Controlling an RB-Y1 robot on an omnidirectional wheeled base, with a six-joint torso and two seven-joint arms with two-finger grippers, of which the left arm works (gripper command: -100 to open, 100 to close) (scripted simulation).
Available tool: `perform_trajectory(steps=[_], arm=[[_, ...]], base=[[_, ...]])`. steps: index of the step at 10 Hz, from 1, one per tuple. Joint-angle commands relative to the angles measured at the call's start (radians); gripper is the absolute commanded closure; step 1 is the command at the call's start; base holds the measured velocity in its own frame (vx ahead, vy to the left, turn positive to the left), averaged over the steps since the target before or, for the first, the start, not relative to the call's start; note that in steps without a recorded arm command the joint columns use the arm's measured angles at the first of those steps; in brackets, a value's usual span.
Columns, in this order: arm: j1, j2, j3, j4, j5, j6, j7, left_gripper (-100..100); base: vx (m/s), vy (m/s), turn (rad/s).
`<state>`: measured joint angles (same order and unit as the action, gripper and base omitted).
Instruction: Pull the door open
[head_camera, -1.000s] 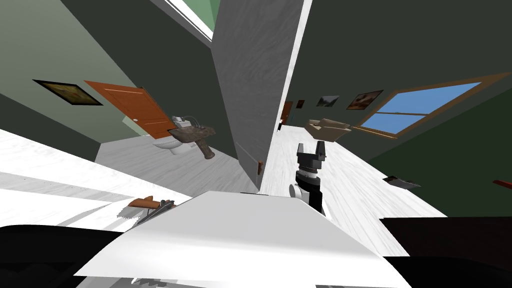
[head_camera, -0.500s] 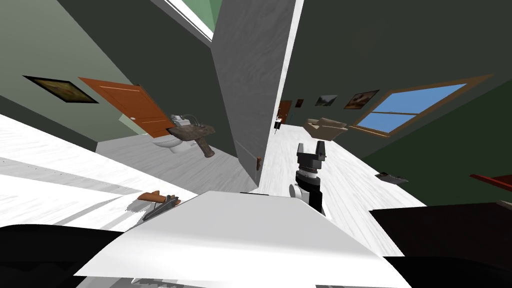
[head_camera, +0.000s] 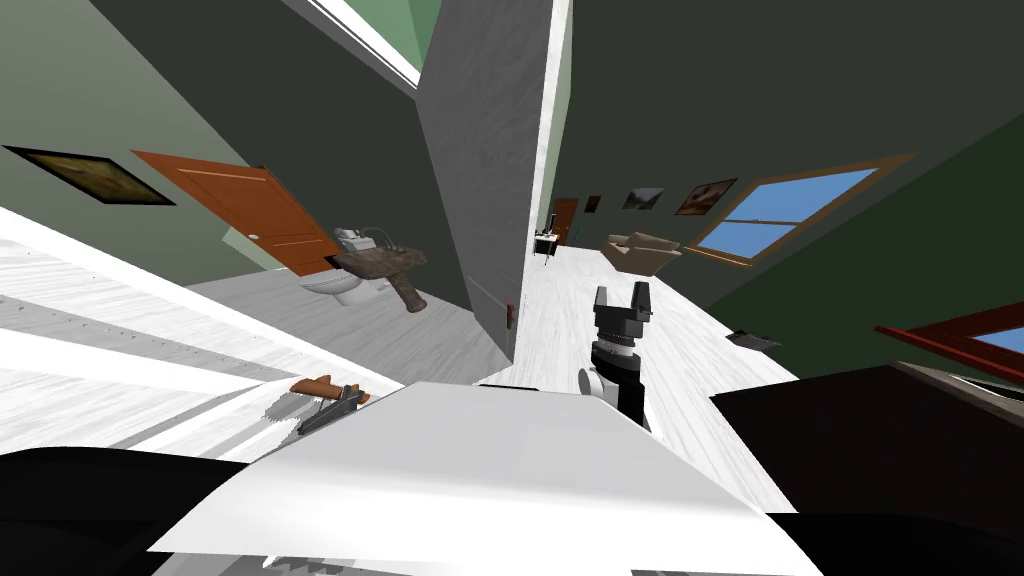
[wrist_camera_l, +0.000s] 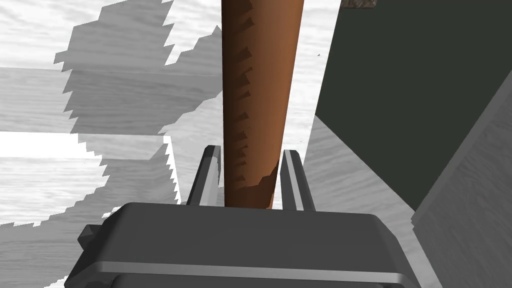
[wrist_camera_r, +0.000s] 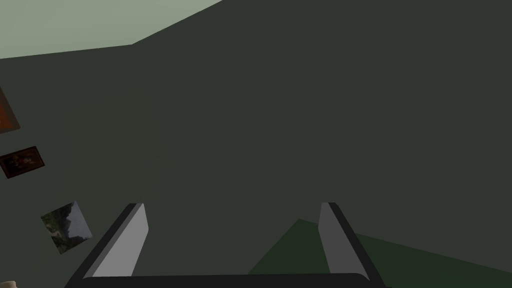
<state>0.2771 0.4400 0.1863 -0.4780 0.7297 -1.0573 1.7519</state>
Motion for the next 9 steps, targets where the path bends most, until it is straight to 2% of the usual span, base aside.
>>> perform_trajectory(steps=[1,4,5,6,8,9], arm=[[0.01,-0.001,-0.022,-0.001,-0.016,-0.011,0.016,100],[0.028,0.006,-0.059,-0.016,-0.044,-0.031,0.043,100],[0.025,0.004,-0.049,-0.02,-0.037,-0.023,0.033,100],[0.036,0.004,-0.075,-0.026,-0.057,-0.041,0.049,100],[0.045,0.007,-0.092,-0.032,-0.07,-0.054,0.06,100],[0.054,0.01,-0.11,-0.038,-0.085,-0.068,0.072,100]], base=[[-0.186,-0.109,-0.044],[-0.215,-0.119,-0.044],[-0.121,-0.052,-0.027],[-0.144,-0.033,-0.057],[-0.216,-0.074,-0.057],[-0.224,-0.09,-0.051]])
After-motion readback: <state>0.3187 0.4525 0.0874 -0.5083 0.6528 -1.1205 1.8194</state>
